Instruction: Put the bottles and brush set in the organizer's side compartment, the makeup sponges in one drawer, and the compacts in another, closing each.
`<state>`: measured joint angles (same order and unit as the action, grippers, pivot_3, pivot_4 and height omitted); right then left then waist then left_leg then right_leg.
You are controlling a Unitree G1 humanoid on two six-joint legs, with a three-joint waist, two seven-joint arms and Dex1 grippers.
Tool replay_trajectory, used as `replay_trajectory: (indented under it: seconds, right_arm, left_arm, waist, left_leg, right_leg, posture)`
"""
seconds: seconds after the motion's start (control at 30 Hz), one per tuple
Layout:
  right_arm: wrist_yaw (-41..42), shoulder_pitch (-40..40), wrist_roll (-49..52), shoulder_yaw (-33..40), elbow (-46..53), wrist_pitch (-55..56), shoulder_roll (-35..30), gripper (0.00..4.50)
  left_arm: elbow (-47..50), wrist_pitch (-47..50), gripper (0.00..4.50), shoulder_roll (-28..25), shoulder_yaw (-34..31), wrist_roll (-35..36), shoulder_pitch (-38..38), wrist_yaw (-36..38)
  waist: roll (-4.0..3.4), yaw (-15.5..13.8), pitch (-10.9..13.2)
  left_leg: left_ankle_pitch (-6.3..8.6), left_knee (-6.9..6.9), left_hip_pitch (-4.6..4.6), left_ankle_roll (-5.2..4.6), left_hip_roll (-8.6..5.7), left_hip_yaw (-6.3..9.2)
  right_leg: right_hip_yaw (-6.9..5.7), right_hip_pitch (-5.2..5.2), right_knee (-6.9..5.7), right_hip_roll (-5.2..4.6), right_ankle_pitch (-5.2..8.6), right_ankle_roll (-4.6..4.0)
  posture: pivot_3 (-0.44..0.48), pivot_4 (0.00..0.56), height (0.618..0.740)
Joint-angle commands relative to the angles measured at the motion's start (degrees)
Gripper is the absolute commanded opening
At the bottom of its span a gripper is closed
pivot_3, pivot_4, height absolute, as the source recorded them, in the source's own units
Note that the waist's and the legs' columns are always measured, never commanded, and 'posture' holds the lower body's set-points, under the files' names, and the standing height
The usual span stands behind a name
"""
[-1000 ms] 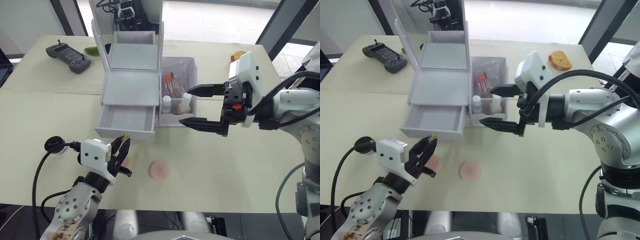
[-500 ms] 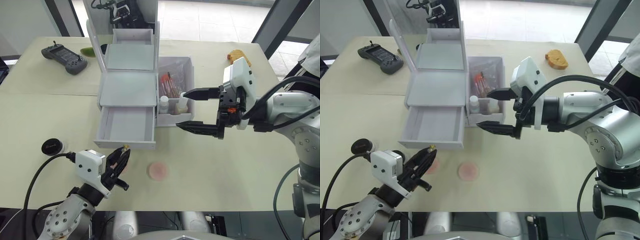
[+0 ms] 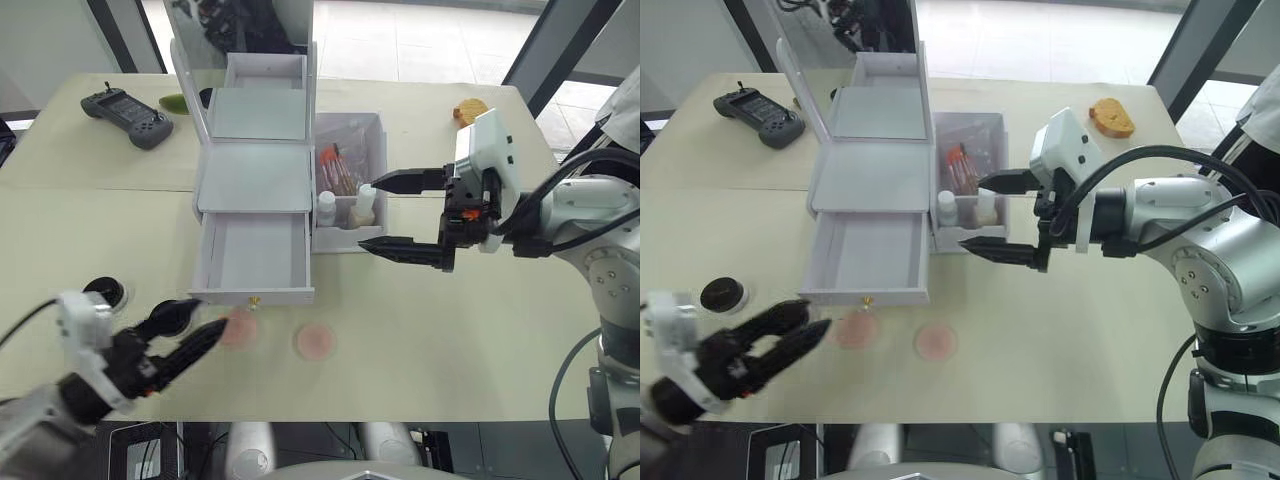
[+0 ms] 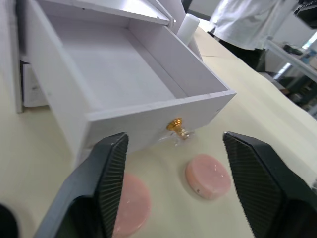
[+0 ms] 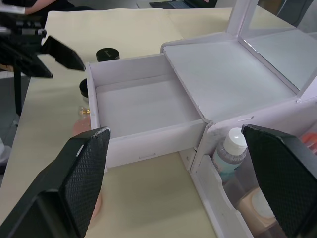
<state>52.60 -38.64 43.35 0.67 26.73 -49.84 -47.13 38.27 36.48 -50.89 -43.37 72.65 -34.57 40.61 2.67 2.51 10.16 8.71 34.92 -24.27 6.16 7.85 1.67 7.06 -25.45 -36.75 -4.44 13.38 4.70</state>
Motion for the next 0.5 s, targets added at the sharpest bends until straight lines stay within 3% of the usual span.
replay_trajectory:
  seconds: [0.03, 0.13, 0.2, 0.33, 0.5]
  right_arm:
    - [1.65, 0.88, -0.5, 2.8, 0.4, 1.69, -2.72, 4.5]
    - [2.78, 4.8, -0.58, 6.02, 1.94, 2.24, -6.4, 4.5]
    - [2.56, 9.89, -1.17, 10.1, 2.84, 3.43, -8.23, 4.5]
    - [3.06, 22.25, -2.4, 19.91, 4.31, 6.08, -9.45, 4.5]
    - [7.77, 42.17, -5.08, 35.84, -0.39, 8.43, -8.11, 4.5]
  left_arm:
    - [-13.27, 2.06, 4.49, -9.29, -3.83, -3.25, 6.1, 10.45]
    - [-28.2, -0.82, 4.49, -17.74, 0.15, -11.74, 15.11, 18.39]
    - [-36.06, -3.52, 4.49, -20.76, 6.17, -16.96, 23.25, 20.73]
    - [-45.67, -8.84, 4.49, -21.37, 16.51, -26.56, 35.58, 24.5]
    - [-68.06, -14.37, 4.49, -21.22, 24.03, -35.94, 55.18, 27.77]
  waist:
    - [-0.03, -0.36, 0.02]
    - [-0.01, -0.77, 0.03]
    - [-0.01, -0.71, 0.02]
    - [-0.01, -0.75, 0.02]
    - [0.02, -1.64, 0.0]
  left_leg:
    - [0.0, 0.0, -0.01, 0.01, 0.0, 0.0]
    - [0.0, -0.09, -0.07, 0.02, 0.0, 0.01]
    - [0.02, -0.16, -0.15, 0.05, -0.01, -0.05]
    - [0.06, -0.39, -0.23, 0.11, 0.0, -0.13]
    - [0.03, -0.57, -0.28, 0.1, 0.01, -0.03]
  right_leg:
    - [-0.01, -0.02, 0.0, -0.01, 0.01, -0.01]
    - [-0.08, -0.39, -0.06, 0.0, 0.03, -0.12]
    - [-0.03, -0.4, -0.01, -0.01, 0.02, -0.15]
    - [0.0, -0.56, -0.06, 0.02, 0.02, -0.15]
    - [-0.04, -0.7, -0.35, 0.14, 0.09, -0.27]
  posture:
    - [0.0, 0.15, 0.705]
    - [0.0, 0.15, 0.705]
    - [0.0, 0.15, 0.705]
    - [0.0, 0.15, 0.705]
    - [0.0, 0.15, 0.705]
